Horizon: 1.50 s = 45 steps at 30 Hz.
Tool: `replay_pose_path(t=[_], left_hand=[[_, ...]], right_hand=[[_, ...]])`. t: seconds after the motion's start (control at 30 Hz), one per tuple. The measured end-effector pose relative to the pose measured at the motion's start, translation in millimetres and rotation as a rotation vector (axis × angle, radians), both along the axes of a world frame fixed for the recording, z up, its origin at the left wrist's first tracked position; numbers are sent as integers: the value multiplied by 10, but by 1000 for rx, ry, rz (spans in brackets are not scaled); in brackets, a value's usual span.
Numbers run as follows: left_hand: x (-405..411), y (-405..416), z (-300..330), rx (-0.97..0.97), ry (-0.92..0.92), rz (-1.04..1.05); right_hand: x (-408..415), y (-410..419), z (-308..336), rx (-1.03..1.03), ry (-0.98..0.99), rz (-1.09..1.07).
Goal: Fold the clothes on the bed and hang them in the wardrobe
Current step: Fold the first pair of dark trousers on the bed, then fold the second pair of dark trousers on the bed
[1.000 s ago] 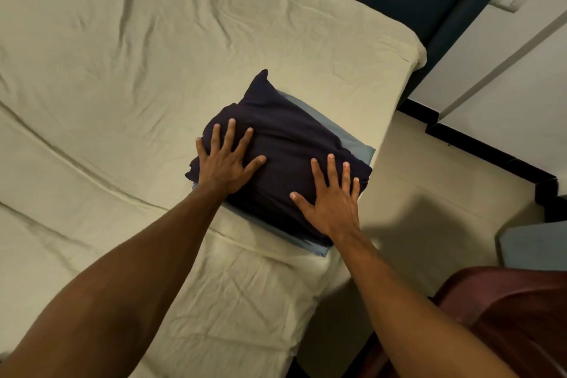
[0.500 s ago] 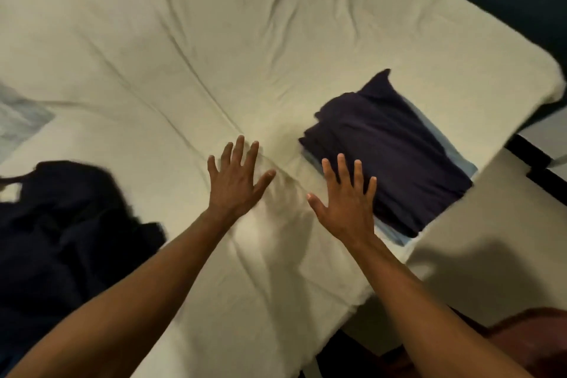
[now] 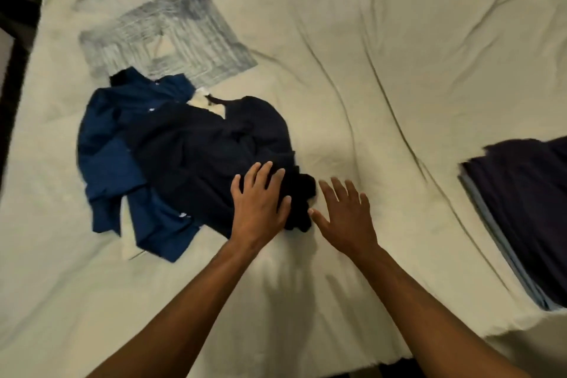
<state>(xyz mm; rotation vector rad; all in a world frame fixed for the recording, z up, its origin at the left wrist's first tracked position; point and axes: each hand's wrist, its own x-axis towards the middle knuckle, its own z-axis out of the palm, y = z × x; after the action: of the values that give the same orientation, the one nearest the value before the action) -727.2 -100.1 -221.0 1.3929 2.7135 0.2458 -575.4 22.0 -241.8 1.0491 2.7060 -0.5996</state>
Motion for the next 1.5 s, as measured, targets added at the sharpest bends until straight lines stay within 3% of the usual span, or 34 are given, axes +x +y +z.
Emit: replay_pose_path(t=[0.23,0.43,0.5,0.57,0.73,0.8,0.93,1.13,1.2,1.27,1.33,1.4,1.5], left_hand=[[-763,-789,-80,-76,-78,231],[-1134,-1047,-439,-479,-57,-73],[-1162,-1080,-501,-387,18,-74],[-1146,-1073,-509,-171,27,-43],[-793,-1046,-283,282,-127,-52],[-580,-1106,-207,341,-237,-78],[-219,-1342,-244,259,-439,-122],[14,-1522,-338,-131,-665,-347],[-82,-1510,-331,-144,-750,-354],[-269,-1479,-293,7,-735,-227],[-555,-1432,-216,259,-584,-6],[-880,-1380,-139,466,-415,274],[-1291,-1316,-104,487,-353,701]], right_hand=[[-898,-429,144,5,73,86],[-1423,-496,85,85,-10,84],[-1498,-489,63,167,-10,75],[-1535,-468,68,227,42,47],[-1411,-491,225,145,130,-114],[-1287,-533,290,66,36,-107],[-1020,-560,378,-97,-268,-14],[-767,-462,380,-245,-684,151],[-755,-427,350,-342,-734,173],[-797,-362,380,-420,-736,142],[-868,-261,451,-401,-646,83],[-929,-180,481,-224,-391,-27],[-1124,-169,429,-123,26,-244]])
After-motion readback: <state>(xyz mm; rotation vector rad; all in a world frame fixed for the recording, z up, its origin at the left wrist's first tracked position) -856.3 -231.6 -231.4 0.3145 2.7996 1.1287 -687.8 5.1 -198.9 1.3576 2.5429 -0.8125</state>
